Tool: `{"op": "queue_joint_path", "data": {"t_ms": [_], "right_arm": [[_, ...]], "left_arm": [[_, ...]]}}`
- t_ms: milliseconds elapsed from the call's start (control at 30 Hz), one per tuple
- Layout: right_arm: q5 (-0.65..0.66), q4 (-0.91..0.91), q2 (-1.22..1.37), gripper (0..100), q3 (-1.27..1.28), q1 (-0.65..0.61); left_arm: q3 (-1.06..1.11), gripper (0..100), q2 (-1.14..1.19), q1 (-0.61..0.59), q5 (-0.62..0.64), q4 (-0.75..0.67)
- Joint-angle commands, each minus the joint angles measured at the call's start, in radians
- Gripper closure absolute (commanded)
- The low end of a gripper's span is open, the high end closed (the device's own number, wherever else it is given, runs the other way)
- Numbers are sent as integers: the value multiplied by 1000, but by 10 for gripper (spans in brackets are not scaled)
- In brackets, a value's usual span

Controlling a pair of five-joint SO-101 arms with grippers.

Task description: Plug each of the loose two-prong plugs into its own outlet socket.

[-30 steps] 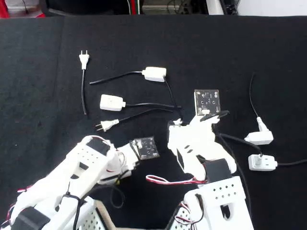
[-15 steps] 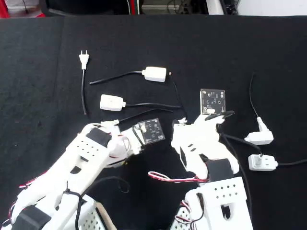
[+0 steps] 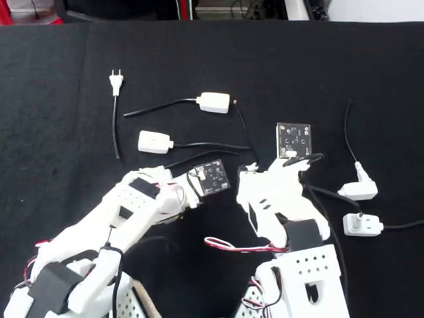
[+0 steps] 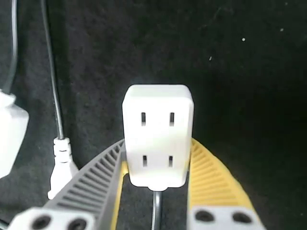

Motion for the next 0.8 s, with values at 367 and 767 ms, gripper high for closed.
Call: {"op": "queue_joint_path", "data": {"t_ms": [367,767], "right_arm": [[9,-3,-7,987,-39,-97],[-63,-224,-7,987,97,-342]], "left_arm": [[148,702,-555,-136,253,140],[332,704,-1229,-516,353,528]]}}
